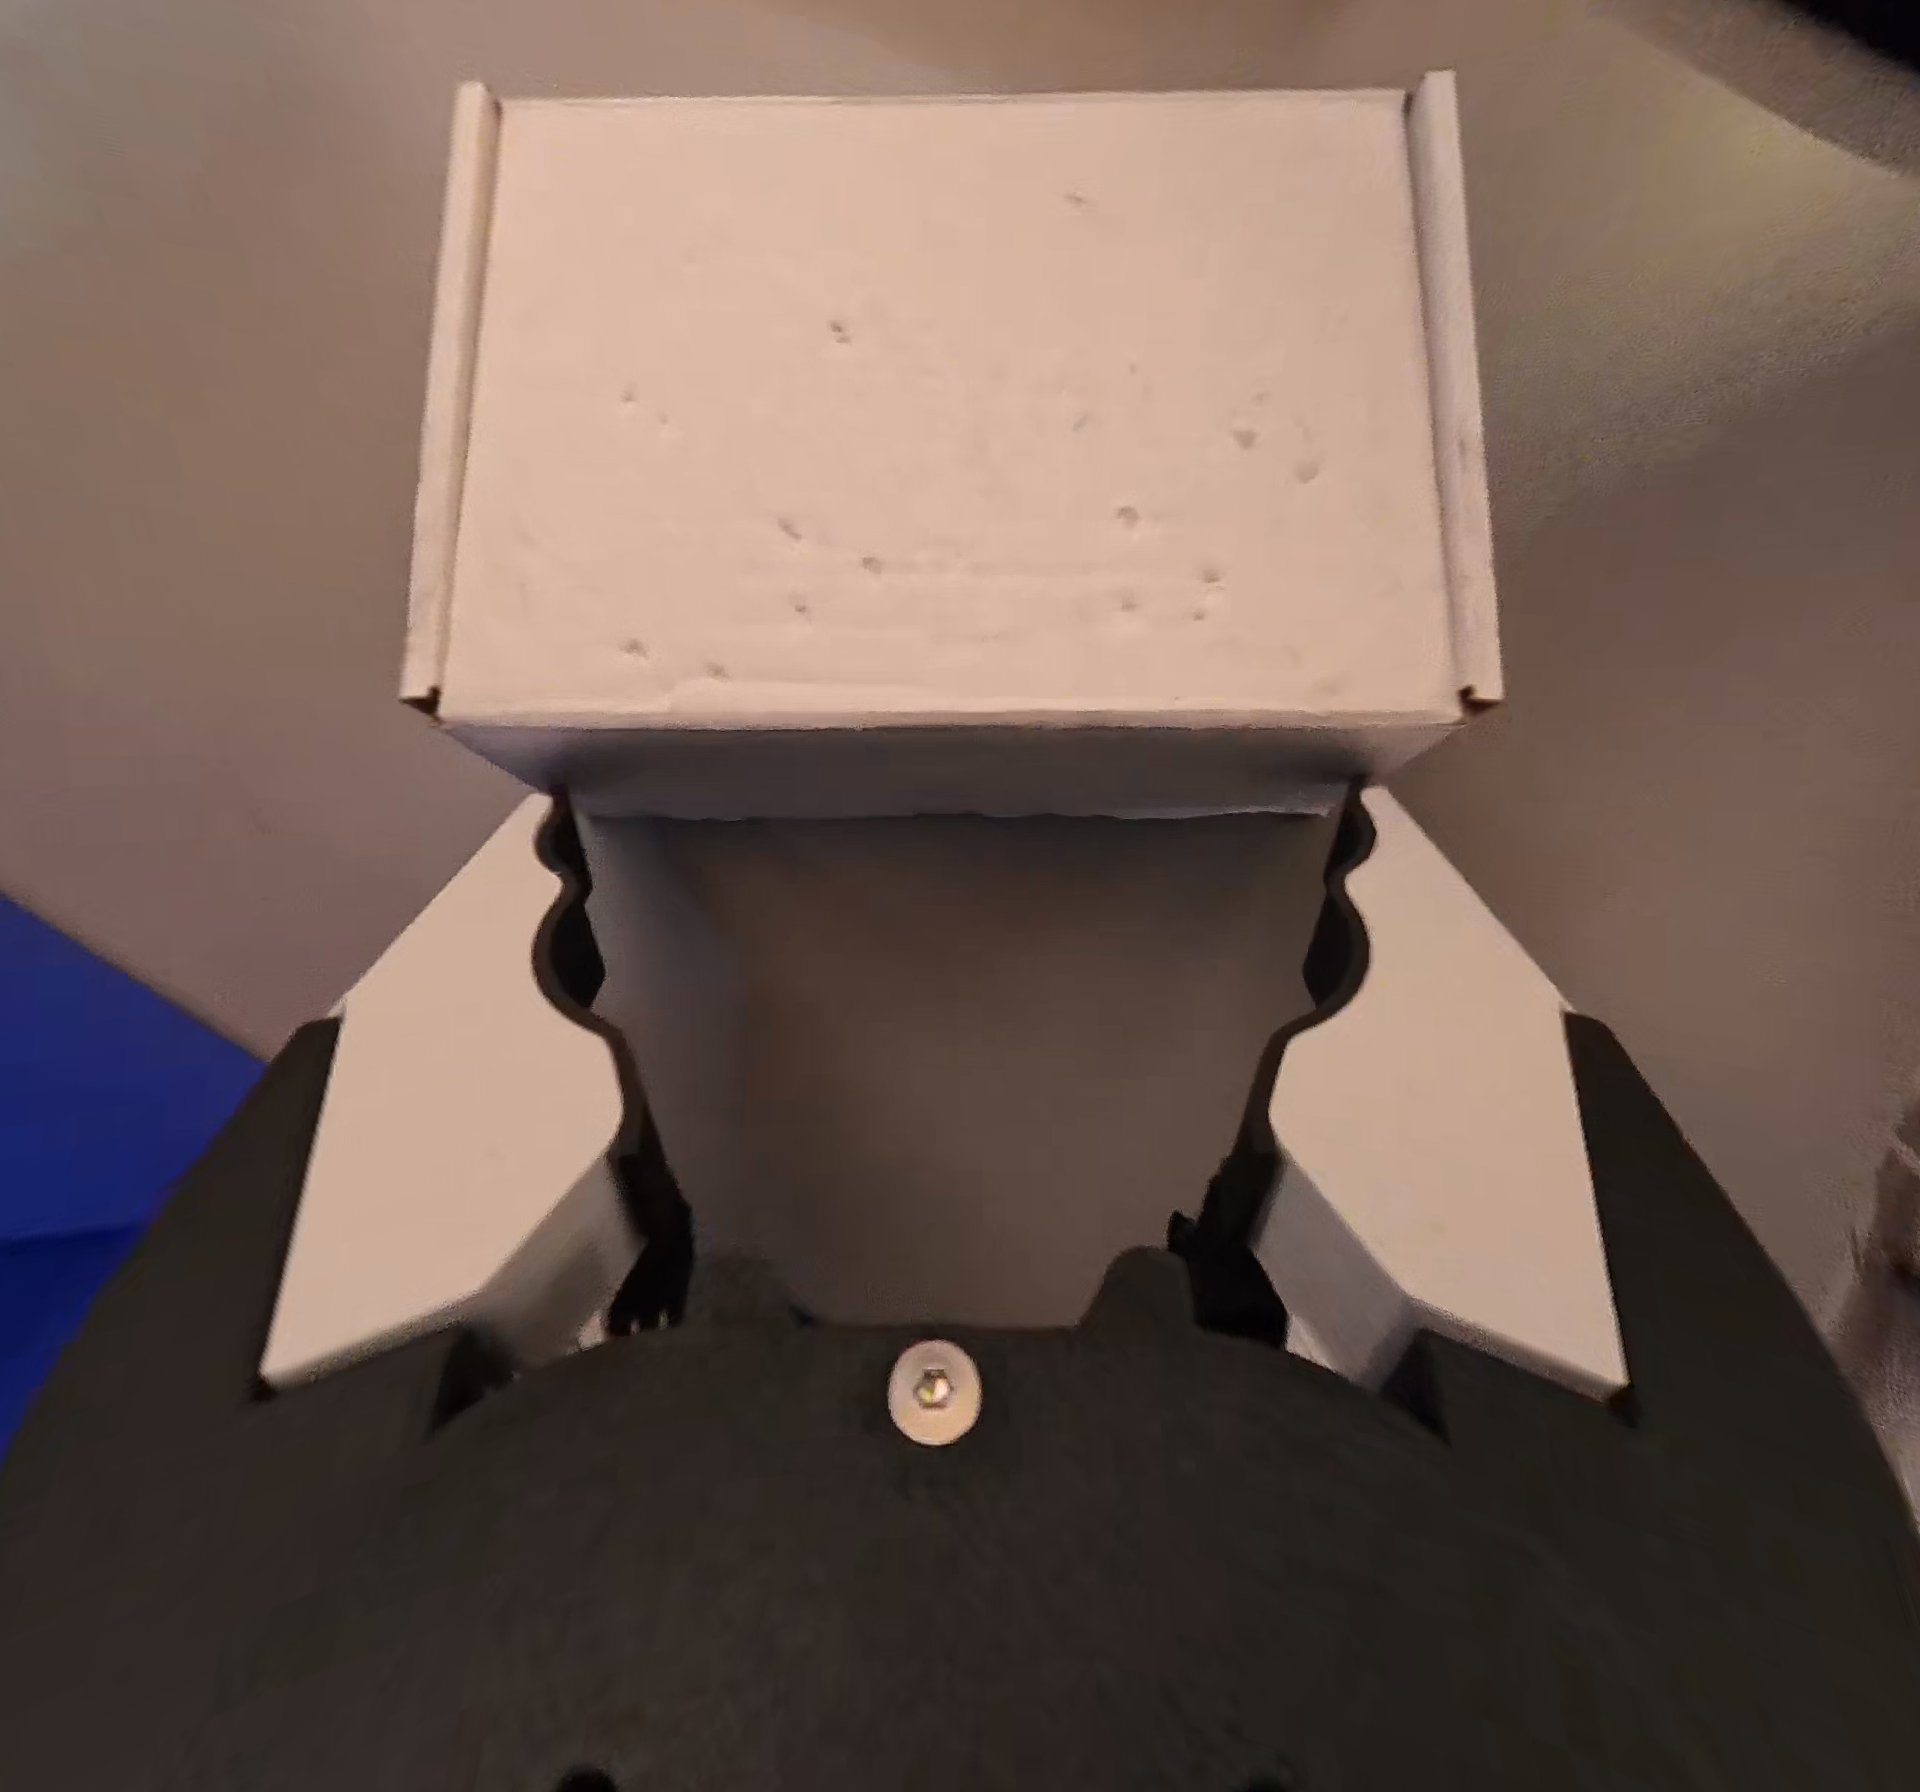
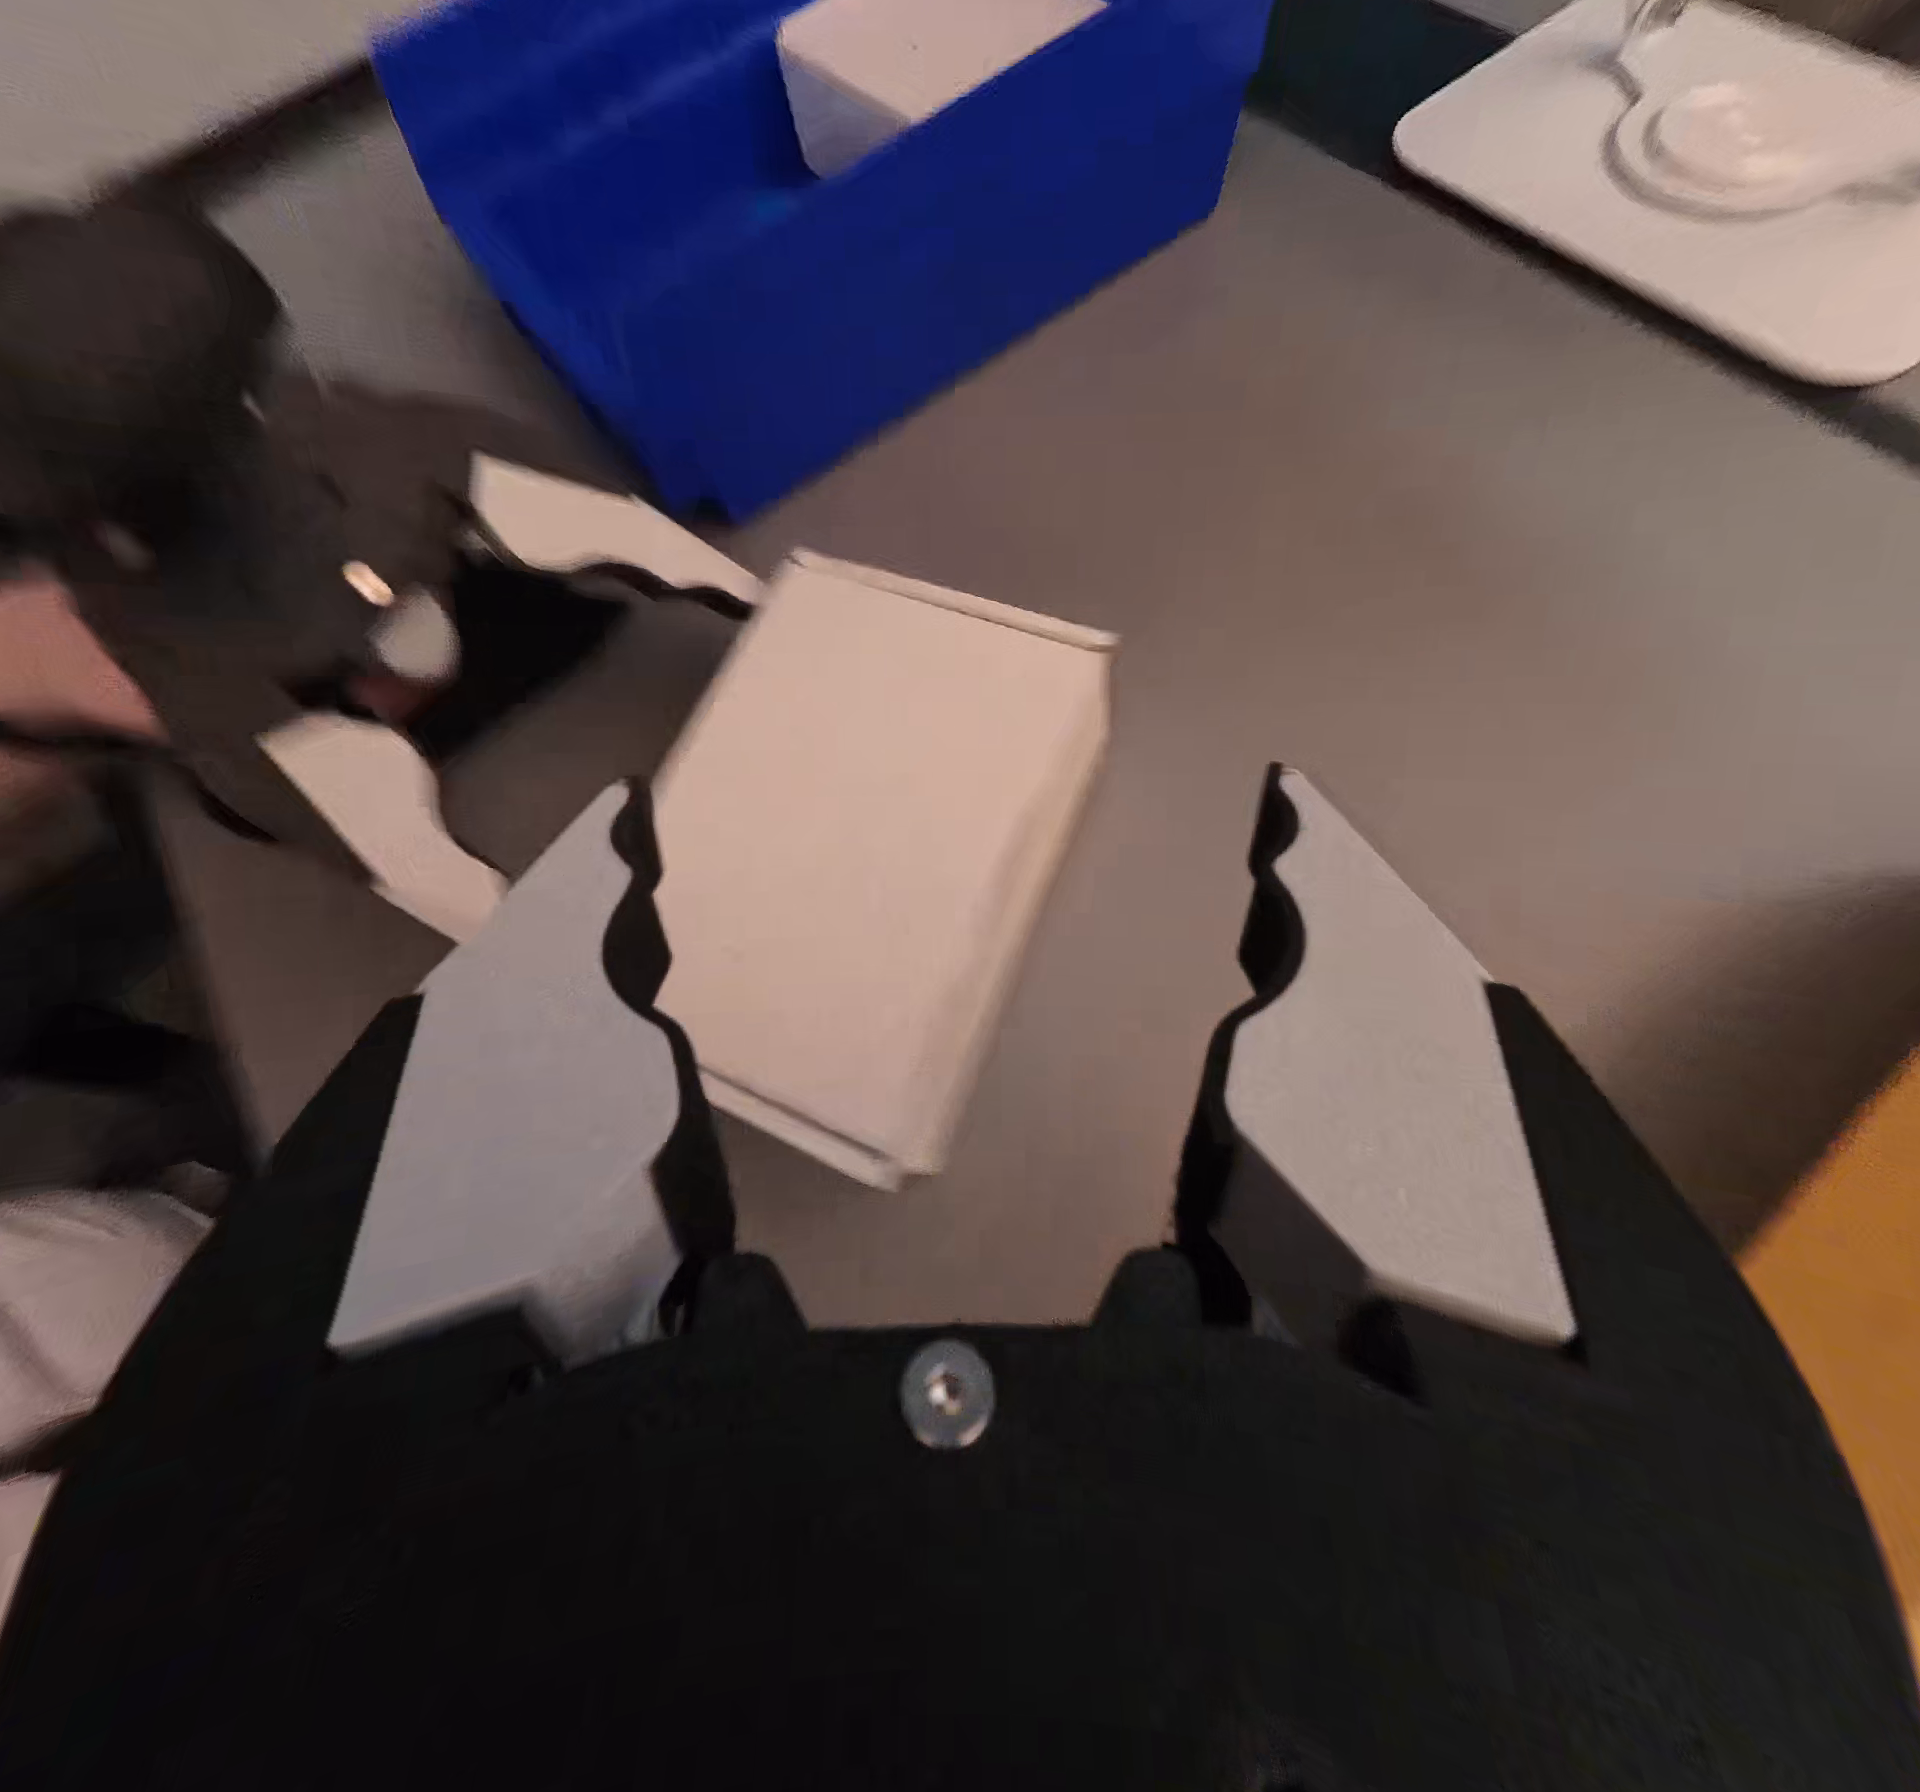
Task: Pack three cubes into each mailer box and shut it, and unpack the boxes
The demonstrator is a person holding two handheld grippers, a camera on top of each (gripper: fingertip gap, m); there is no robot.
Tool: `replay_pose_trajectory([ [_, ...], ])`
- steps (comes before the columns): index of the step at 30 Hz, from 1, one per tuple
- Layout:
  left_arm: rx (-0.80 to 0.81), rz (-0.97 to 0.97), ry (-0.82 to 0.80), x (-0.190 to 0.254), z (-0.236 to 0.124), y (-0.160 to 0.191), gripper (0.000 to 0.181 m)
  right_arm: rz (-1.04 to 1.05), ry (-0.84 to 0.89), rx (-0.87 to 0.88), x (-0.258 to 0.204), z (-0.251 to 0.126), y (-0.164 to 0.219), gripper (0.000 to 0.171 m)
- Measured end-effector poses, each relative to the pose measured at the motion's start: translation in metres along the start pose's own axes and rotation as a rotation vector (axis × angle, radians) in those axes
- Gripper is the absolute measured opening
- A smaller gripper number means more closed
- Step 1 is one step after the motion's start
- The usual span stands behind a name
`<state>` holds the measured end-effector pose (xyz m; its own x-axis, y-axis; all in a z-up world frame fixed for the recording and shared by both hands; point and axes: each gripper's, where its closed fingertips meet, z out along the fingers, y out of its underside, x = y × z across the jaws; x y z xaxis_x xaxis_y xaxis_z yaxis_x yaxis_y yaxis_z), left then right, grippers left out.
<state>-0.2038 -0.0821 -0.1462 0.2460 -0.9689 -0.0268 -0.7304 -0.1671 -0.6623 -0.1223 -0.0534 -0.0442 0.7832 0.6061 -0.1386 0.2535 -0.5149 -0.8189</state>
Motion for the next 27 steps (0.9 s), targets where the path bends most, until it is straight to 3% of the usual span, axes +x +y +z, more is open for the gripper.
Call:
replay_pose_trajectory([
  [4,0.090,-0.159,-0.056,0.000,-0.001,-0.010,0.152,0.041,0.084,-0.170,-0.020,0.038,0.011,0.139],
  [6,0.173,-0.217,-0.061,0.001,-0.016,-0.009,0.147,0.019,0.164,-0.313,-0.020,0.057,0.029,0.149],
  [9,0.255,-0.250,-0.122,-0.003,-0.040,0.001,0.137,0.010,0.213,-0.479,-0.022,0.074,0.050,0.149],
  [13,0.295,-0.255,-0.203,-0.007,-0.065,0.011,0.134,0.006,0.271,-0.634,-0.016,0.081,0.066,0.129],
  [19,0.309,-0.266,-0.239,-0.010,-0.082,0.020,0.133,-0.075,0.254,-0.762,-0.012,0.073,0.070,0.125],
  [25,0.343,-0.242,-0.254,-0.010,-0.095,0.014,0.131,-0.203,0.260,-0.736,0.004,0.025,0.025,0.121],
  [26,0.344,-0.235,-0.255,-0.009,-0.096,0.012,0.131,-0.213,0.227,-0.722,0.004,0.009,0.010,0.089],
  [27,0.344,-0.228,-0.260,-0.009,-0.097,0.011,0.131,-0.244,0.220,-0.658,0.009,-0.007,-0.015,0.074],
])
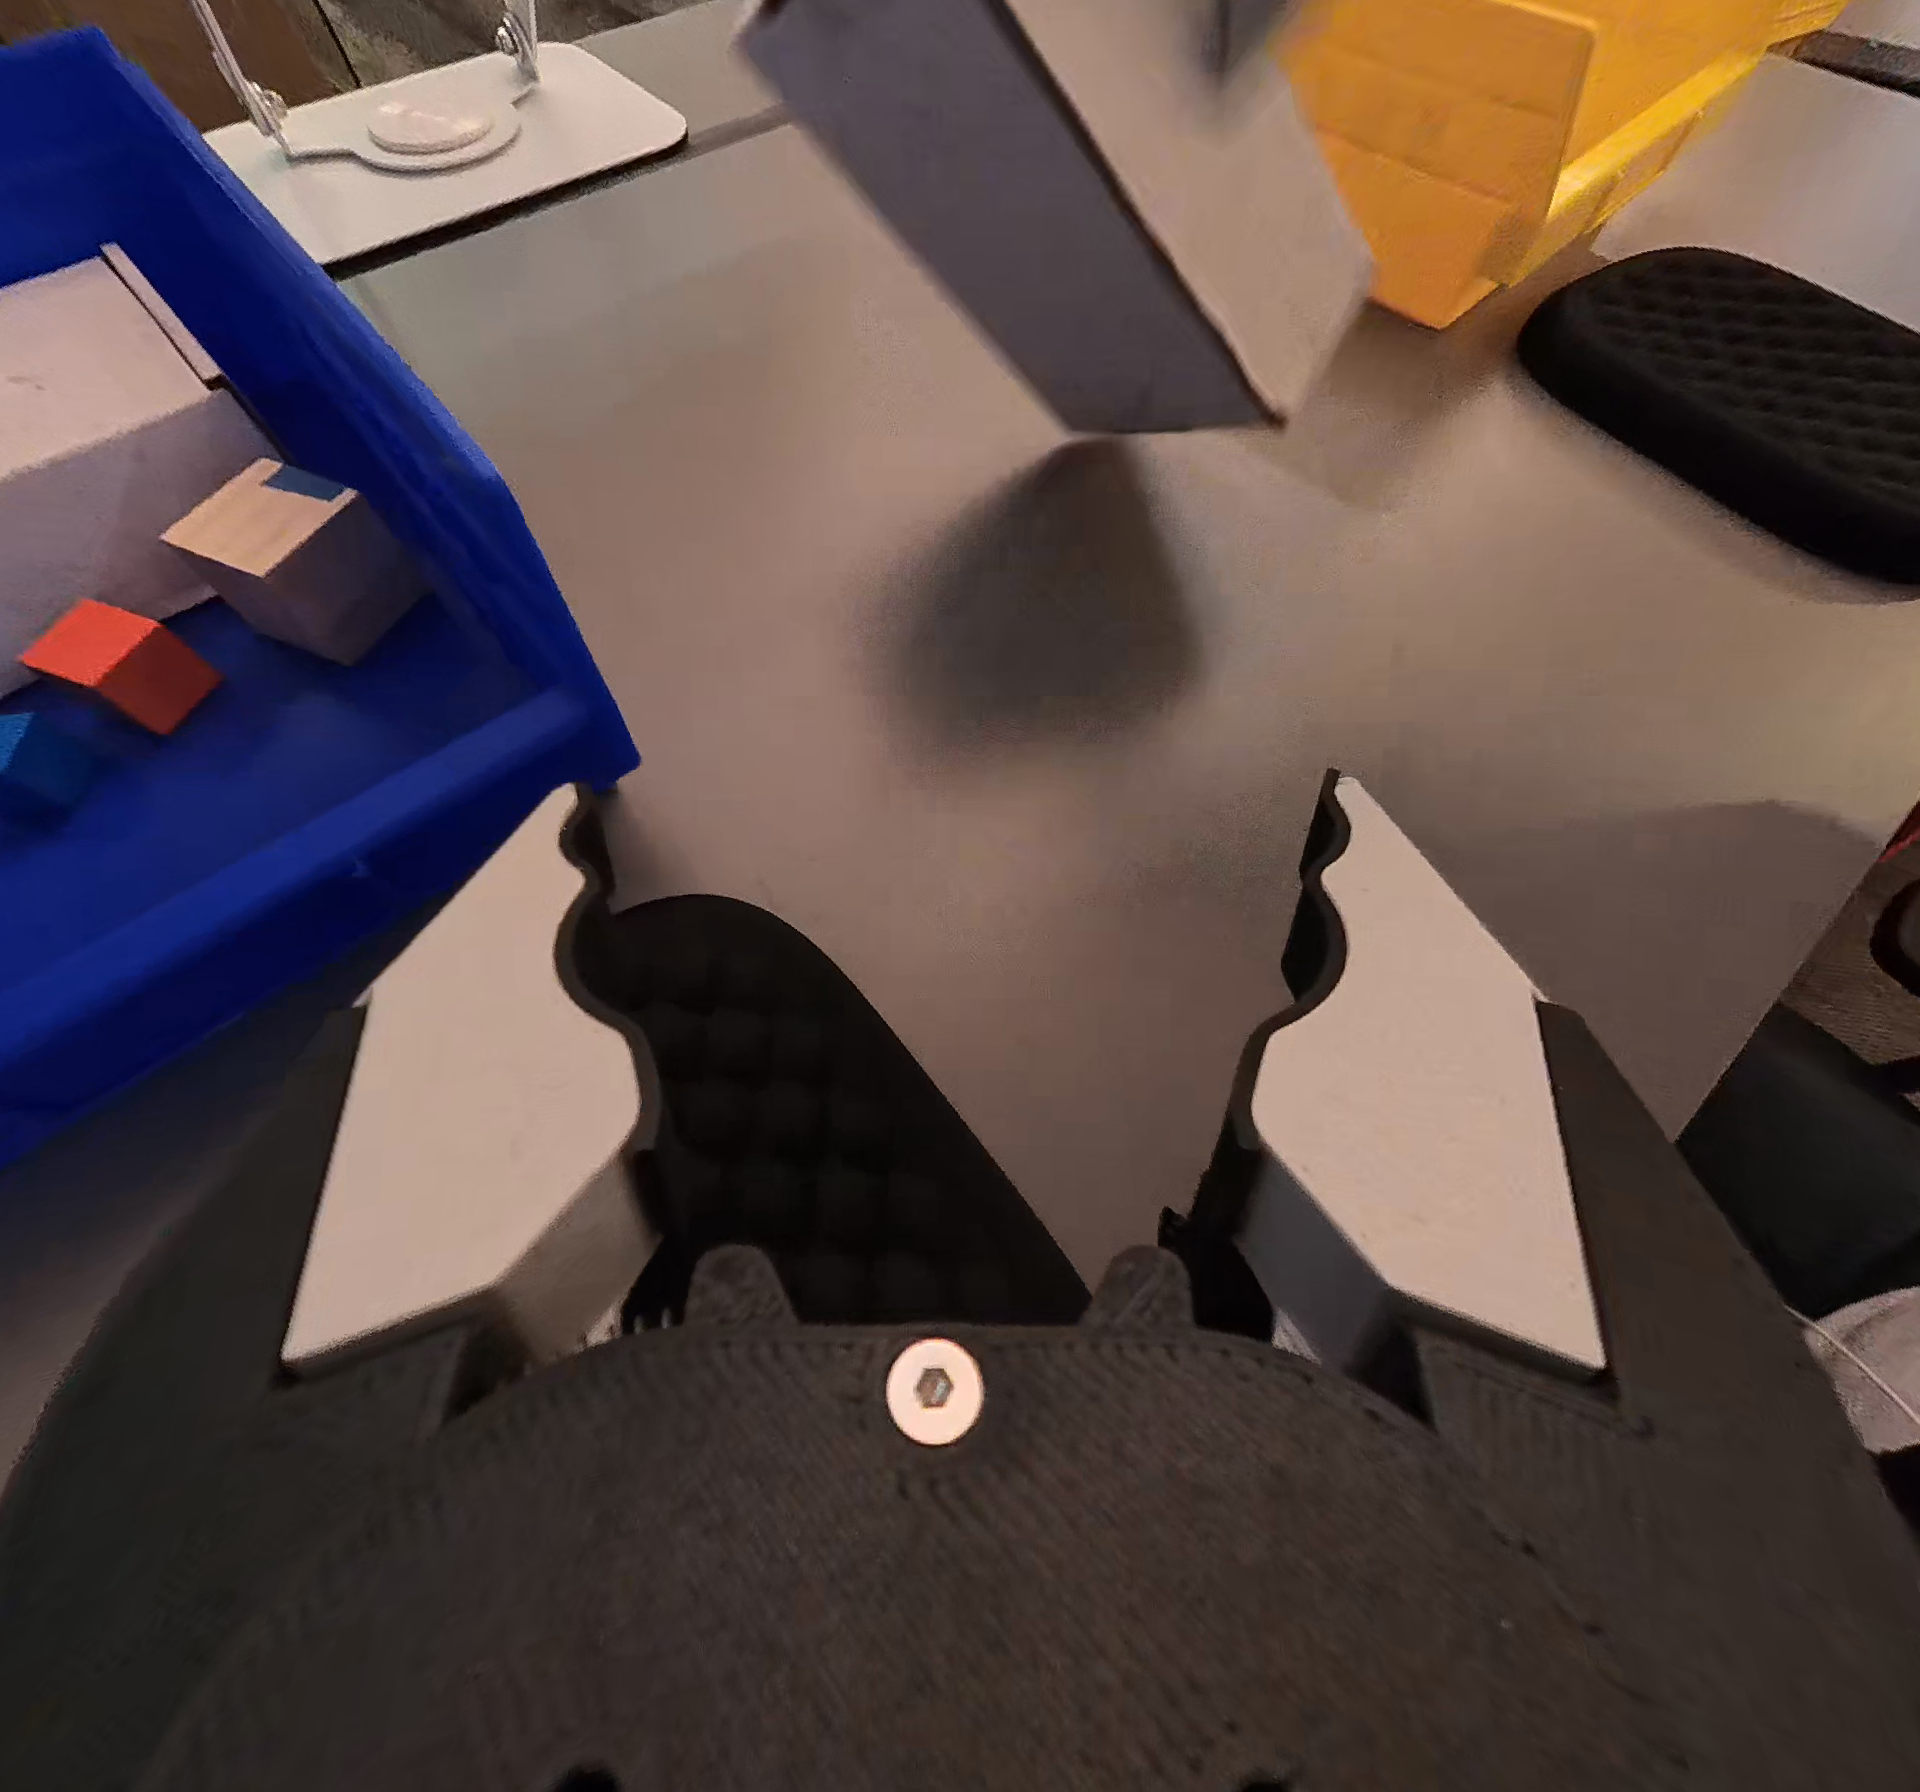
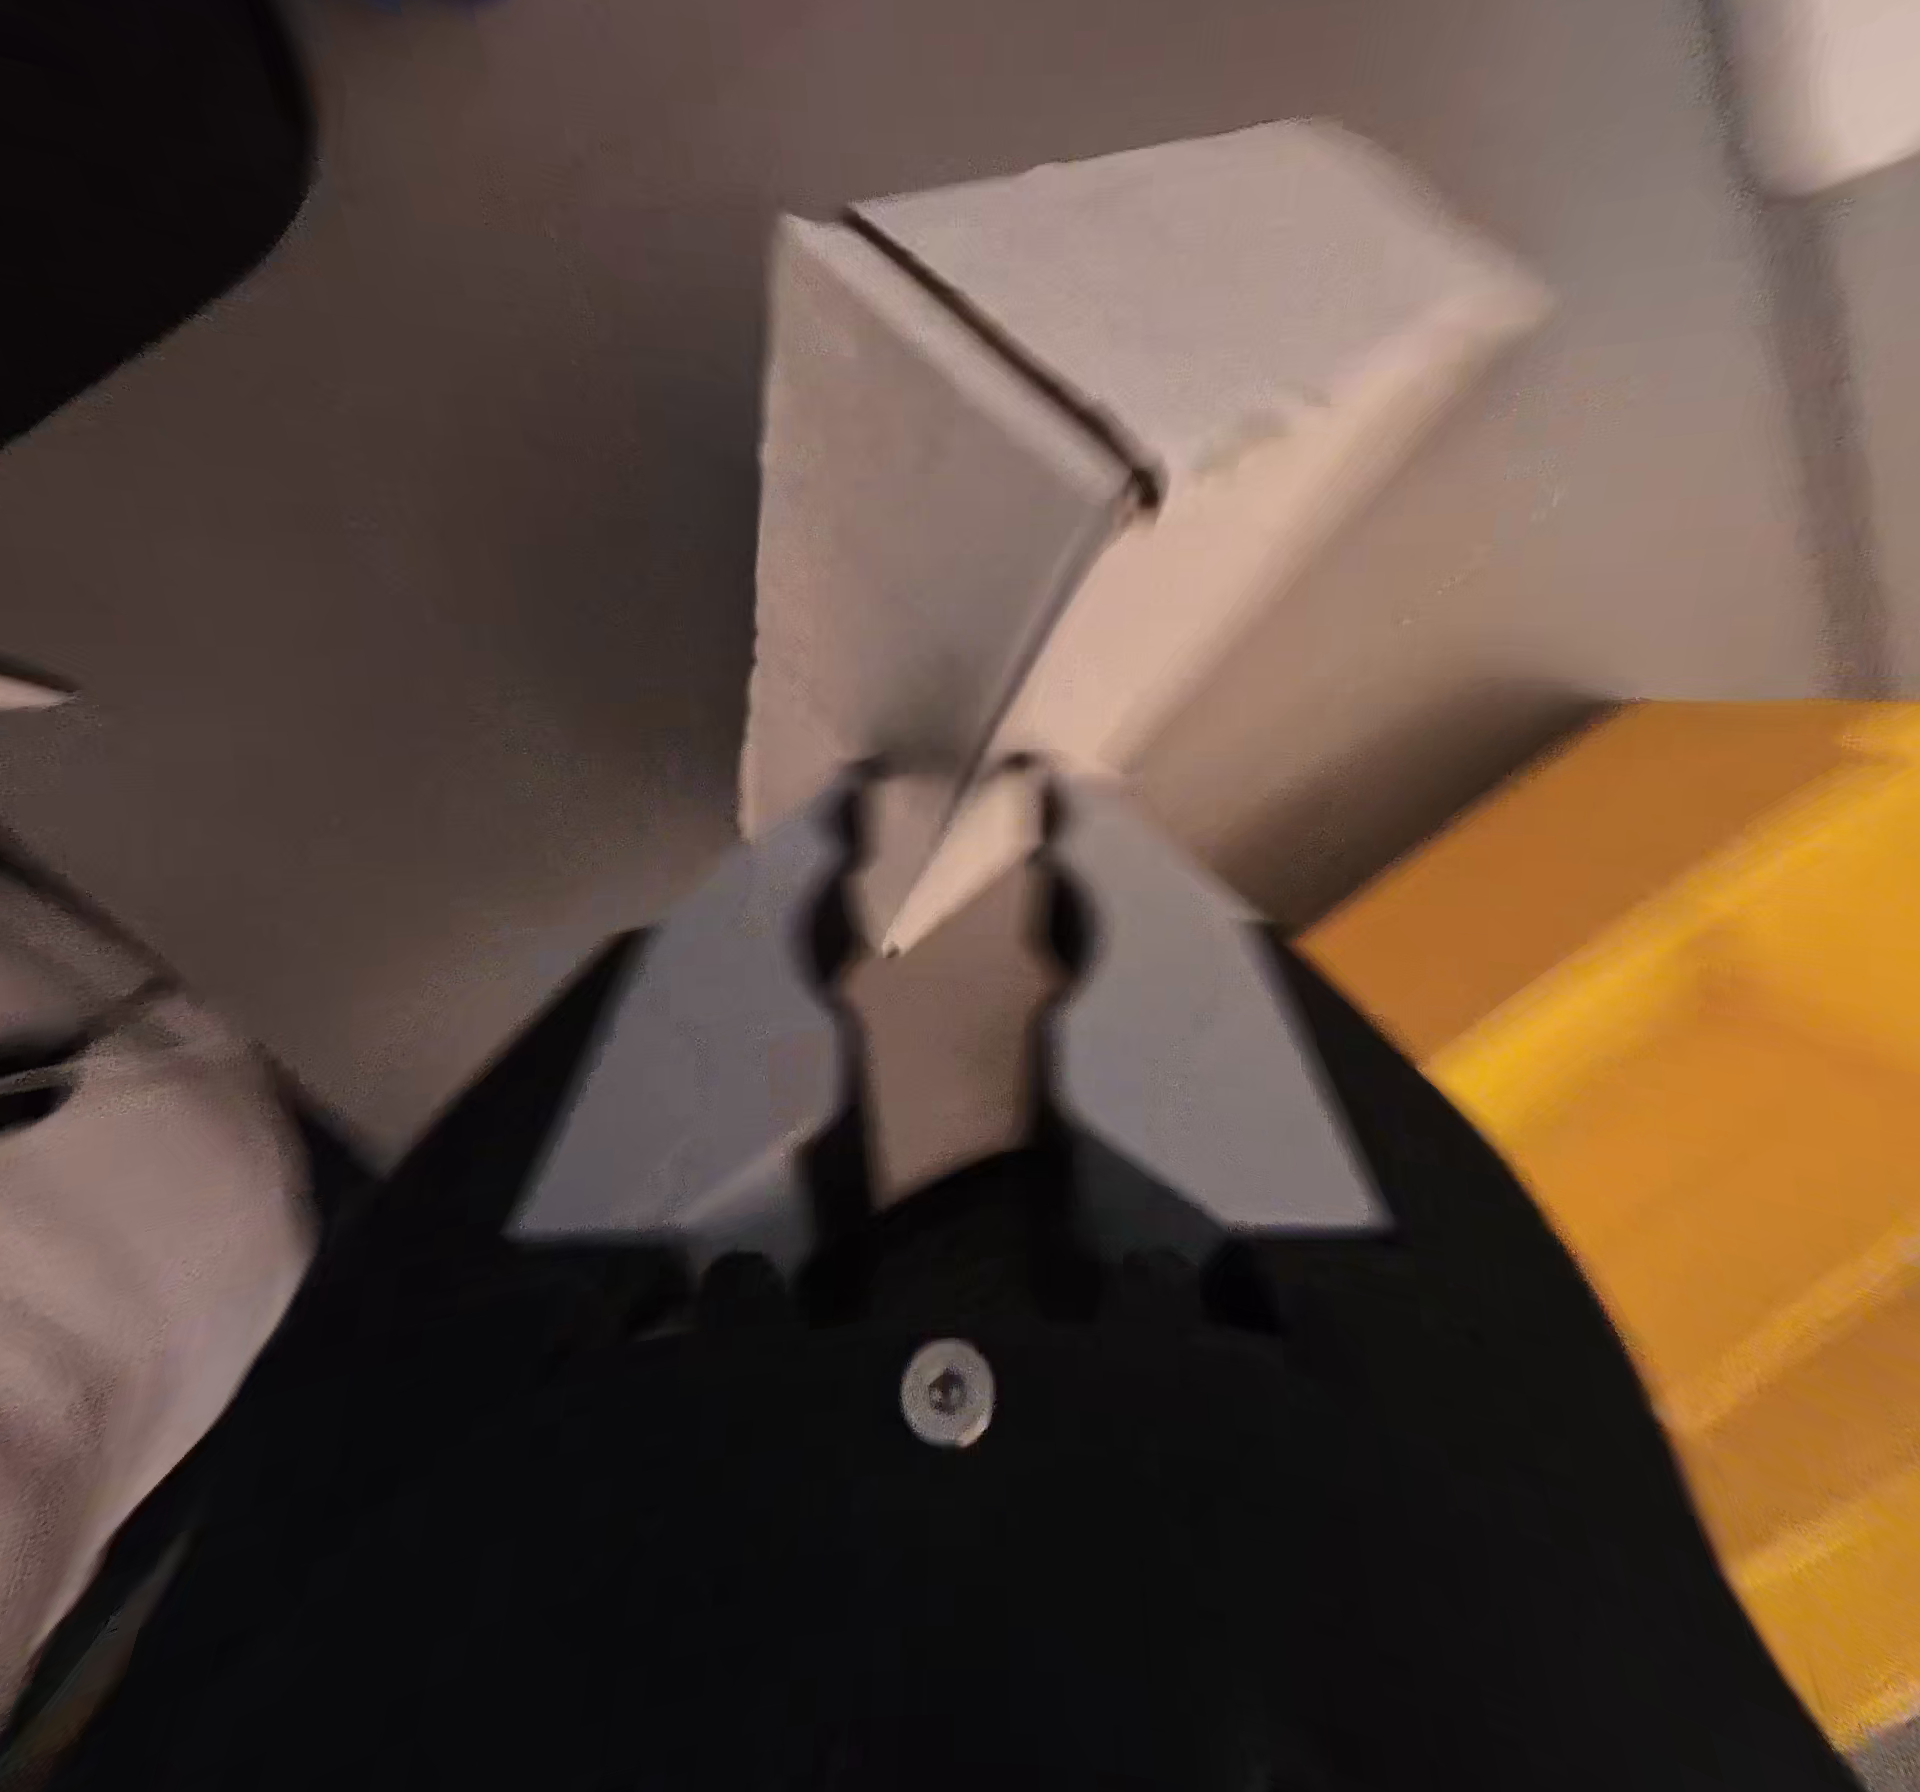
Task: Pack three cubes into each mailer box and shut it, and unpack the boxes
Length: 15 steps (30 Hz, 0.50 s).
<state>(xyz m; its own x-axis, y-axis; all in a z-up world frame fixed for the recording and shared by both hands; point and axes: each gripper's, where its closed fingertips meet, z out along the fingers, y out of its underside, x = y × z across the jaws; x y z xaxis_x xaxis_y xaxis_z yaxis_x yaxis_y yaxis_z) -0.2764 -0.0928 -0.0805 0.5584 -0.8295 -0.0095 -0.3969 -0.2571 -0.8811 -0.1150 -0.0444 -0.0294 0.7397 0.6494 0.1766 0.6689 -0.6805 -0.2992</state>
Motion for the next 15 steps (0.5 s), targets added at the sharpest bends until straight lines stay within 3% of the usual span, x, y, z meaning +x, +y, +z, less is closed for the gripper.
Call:
replay_pose_trajectory([
  [2,0.008,0.011,0.000,0.001,0.000,-0.003,0.130,0.021,0.158,0.178,0.057,-0.055,-0.021,0.043],
  [4,0.019,0.015,0.013,0.004,0.002,-0.007,0.130,0.049,0.001,0.242,0.062,-0.077,-0.026,0.012],
  [6,0.047,-0.013,0.050,0.009,0.003,-0.014,0.131,0.078,-0.041,0.169,0.073,-0.074,-0.012,0.022],
  [11,0.049,-0.044,0.073,0.009,0.006,-0.020,0.131,0.042,-0.015,0.173,0.091,-0.047,-0.009,0.045],
  [15,0.021,-0.031,0.034,0.002,0.003,-0.017,0.131,0.067,0.023,0.237,0.101,-0.019,-0.030,0.083],
])
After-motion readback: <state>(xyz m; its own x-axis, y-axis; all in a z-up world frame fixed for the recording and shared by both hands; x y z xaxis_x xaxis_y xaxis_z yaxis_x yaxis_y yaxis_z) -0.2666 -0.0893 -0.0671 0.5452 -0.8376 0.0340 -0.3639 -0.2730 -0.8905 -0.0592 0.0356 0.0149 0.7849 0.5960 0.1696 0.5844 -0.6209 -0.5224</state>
